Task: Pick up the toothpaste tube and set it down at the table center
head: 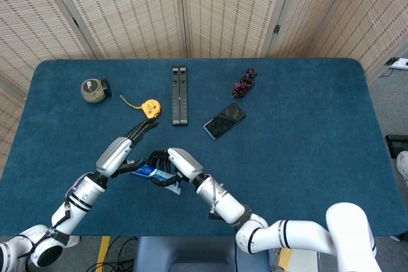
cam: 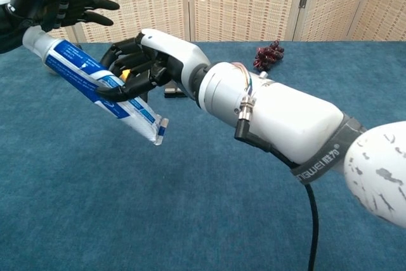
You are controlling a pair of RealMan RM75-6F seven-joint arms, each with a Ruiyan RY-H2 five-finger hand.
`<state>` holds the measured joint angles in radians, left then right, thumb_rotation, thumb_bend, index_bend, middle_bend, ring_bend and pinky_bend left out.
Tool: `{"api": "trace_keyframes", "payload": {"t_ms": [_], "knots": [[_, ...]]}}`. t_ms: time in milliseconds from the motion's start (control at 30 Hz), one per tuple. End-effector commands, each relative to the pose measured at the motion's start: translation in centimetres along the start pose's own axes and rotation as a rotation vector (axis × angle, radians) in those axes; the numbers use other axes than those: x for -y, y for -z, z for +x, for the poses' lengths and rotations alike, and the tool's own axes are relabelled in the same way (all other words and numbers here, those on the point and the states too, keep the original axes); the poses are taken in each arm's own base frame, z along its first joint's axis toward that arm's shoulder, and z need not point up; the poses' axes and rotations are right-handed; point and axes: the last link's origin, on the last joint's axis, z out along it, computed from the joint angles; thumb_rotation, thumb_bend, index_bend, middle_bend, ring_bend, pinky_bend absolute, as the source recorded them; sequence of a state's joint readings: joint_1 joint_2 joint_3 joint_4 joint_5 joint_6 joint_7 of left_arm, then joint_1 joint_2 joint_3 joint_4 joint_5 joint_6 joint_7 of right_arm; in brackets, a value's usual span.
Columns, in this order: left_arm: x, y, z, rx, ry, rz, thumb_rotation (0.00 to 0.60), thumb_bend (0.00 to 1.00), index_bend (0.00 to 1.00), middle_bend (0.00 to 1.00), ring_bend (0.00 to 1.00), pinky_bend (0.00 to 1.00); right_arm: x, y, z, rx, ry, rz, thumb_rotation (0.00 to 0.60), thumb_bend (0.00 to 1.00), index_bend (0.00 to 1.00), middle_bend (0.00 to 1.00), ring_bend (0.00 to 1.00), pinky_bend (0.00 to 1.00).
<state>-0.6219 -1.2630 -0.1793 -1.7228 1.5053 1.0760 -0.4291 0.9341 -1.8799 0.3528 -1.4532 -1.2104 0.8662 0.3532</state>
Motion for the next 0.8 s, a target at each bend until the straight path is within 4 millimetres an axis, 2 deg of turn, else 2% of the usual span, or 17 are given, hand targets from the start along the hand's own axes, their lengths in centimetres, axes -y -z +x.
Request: {"api": "trace_keyframes", "payload": {"t_ms": [33,400,800], "knots": [[-0.03,-0.06,-0.21,0.016,-0.022,-0.002,0.000,0.03,0.00,0.00,0.00,0.13,0.01,-0.01,-0.07,0.004,0.001,-0.002,0.600,0.69,0.68,0.63,0.59,0.62],[0.16,0.10,-0.37,0.060,-0.056,0.013,0.000,0.03,0.00,0.00,0.00,0.13,-0.08,-0.08,-0.19,0.004,0.003,-0.013,0.600,0.72,0.69,0.65,0.59,0.62],[0.02,0.11,-0.66,0.071,0.019,0.023,0.000,0.03,0.00,0.00,0.00,0.13,0.15,-0.23,-0.31,0.001,-0.004,-0.006,0.600,0.72,0.70,0.65,0.60,0.62]]}}
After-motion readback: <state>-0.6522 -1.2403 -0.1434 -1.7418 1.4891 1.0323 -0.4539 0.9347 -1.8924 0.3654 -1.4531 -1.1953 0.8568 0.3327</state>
